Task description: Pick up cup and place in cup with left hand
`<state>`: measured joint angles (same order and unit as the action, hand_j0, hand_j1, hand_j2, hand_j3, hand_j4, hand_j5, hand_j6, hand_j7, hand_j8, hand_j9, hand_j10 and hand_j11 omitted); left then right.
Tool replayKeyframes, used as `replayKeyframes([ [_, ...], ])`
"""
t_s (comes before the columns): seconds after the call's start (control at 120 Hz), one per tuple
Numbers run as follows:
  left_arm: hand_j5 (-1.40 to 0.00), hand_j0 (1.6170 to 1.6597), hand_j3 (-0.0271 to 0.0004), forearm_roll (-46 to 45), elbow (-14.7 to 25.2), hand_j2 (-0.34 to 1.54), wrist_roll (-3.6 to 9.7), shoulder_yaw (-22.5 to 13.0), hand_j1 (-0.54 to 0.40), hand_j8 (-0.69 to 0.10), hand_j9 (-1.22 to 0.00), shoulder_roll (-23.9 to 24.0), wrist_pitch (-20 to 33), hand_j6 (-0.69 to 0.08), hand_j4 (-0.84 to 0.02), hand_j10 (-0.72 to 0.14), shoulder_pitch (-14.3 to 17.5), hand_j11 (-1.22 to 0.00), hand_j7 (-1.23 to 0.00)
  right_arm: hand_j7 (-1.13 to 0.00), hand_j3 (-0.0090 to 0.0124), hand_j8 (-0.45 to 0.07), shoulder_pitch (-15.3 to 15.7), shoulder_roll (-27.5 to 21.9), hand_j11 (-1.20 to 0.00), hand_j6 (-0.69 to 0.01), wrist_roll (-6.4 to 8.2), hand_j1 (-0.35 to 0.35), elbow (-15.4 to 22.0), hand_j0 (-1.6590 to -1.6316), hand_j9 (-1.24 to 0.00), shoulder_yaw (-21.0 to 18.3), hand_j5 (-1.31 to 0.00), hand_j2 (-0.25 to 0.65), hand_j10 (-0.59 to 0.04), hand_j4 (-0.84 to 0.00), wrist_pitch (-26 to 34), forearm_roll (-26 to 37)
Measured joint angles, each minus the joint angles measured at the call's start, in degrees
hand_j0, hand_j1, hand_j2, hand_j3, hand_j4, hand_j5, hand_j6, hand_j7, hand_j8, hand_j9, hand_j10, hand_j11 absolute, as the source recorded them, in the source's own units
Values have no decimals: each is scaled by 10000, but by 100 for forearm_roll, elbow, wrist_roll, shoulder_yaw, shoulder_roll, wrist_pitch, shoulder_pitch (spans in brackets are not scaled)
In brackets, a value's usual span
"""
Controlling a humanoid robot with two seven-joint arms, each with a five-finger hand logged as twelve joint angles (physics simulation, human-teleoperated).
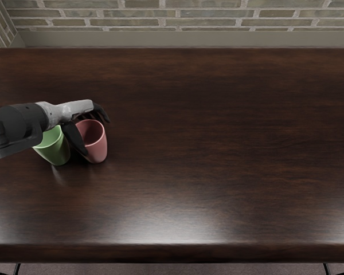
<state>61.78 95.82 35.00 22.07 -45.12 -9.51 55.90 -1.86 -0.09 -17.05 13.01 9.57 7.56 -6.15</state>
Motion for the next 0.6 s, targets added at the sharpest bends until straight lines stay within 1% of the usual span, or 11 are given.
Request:
replayKeyframes([
  [0.042, -5222, 16563, 0, 3, -1, 384, 1, -1, -805, -3411, -5171, 18, -5, -3881, -3866, -3900, 8, -5163, -5210, -381, 0, -293, 0, 0, -381, -293, 0, -3139, 0, -16581, -381, 0, -381, -59, -292, -293, 0, 0],
  [0.092, -5475, 16562, 0, 4, -2, 725, 3, -1, -1237, -3078, -5374, 27, -13, -3448, -3935, -3933, 13, -5355, -5437, -381, 0, -293, 0, 0, -381, -293, 0, -3139, 0, -16581, -381, -1, -381, -59, -292, -293, 0, 0],
  [0.225, -5956, 16557, 0, 0, -3, 912, 2, 0, -1299, -2734, -5825, 37, -9, -3153, -4272, -3705, 16, -5823, -5943, -381, 0, -293, -1, -1, -381, -293, 0, -3139, 0, -16581, -381, -4, -381, -59, -292, -293, 0, 0],
  [0.508, -6577, 16541, 0, -18, -6, 468, -1, 7, -618, -2933, -6521, 38, 3, -3471, -4745, -3954, 50, -6495, -6545, -381, 0, -292, 1, -16, -381, -293, 0, -3139, 0, -16581, -381, -5, -381, -59, -292, -293, 0, 0],
  [0.6, -6722, 16536, 0, -67, -9, 375, -1, 18, -476, -2969, -6651, 39, -17, -3541, -4791, -4001, 188, -6618, -6685, -381, 0, -292, 1, -17, -381, -293, 0, -3139, 0, -16581, -381, -4, -381, -59, -292, -293, 0, 0],
])
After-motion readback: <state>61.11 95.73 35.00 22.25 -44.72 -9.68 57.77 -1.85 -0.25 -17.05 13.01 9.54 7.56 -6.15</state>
